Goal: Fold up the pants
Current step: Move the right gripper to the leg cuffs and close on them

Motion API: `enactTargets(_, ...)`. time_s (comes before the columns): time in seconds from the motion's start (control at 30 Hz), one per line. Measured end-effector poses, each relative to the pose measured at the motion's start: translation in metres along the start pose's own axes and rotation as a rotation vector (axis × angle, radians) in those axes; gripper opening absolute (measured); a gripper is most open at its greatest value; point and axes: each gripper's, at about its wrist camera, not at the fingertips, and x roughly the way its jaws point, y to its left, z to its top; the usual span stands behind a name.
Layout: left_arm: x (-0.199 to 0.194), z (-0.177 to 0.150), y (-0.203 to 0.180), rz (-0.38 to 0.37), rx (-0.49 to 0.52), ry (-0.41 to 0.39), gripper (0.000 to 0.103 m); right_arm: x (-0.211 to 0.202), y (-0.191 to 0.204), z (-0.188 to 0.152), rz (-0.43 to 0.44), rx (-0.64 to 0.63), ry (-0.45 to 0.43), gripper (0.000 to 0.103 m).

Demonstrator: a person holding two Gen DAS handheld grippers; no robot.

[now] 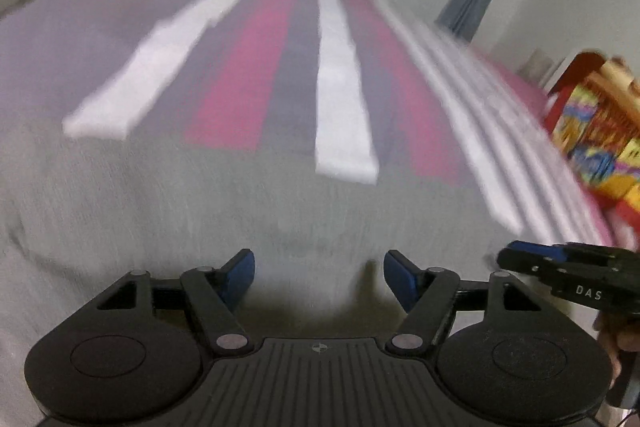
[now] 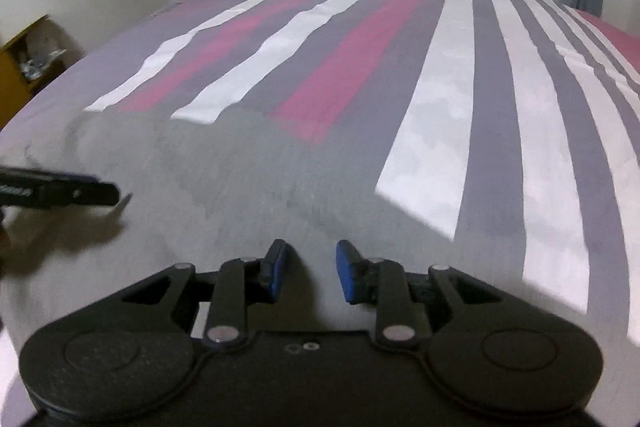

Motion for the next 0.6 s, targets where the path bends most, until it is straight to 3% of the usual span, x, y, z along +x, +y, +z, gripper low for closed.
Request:
enactTargets(0.1, 0.006, 0.008, 0.012, 0.079, 0.031, -0.011, 0.071, 0.001, 0.010, 0.016, 0.058, -0.010, -0.074, 0.031)
enactTargets(0.17, 0.018, 0.001, 0.023, 0.126, 0.054, 0.033, 0.071, 0.021, 0.010, 0.022, 0.085, 0.020, -0.035, 0.033)
enactTargets(0.23, 0.015, -0.007, 0.027, 0.125, 0.090, 0.027, 0.071, 0.044, 0.009, 0.020, 0.034, 0.021, 0.033, 0.034)
enactTargets(0.33, -0.019, -0.021, 0.023, 0.145, 0.129, -0.022, 0.072, 0.025, -0.002, 0.013, 0.024, 0.037, 0.014, 0.035)
enactTargets(0.37, -0.029, -0.030, 0.023, 0.151, 0.145, -0.024, 0.077, 0.007, -0.010, 0.004, 0.013, 0.044, -0.021, 0.037)
enactTargets(0.43, -0.045, -0.052, 0.034, 0.181, 0.165, 0.003, 0.081, -0.014, -0.041, -0.020, -0.007, 0.064, -0.023, 0.040)
enactTargets(0.5, -0.067, -0.079, 0.042, 0.154, 0.184, -0.048, 0.081, -0.045, -0.088, -0.057, 0.012, 0.136, -0.003, 0.034)
enactTargets(0.6, -0.090, -0.099, 0.047, 0.161, 0.158, -0.087, 0.081, -0.103, -0.161, -0.109, -0.014, 0.283, -0.034, 0.034)
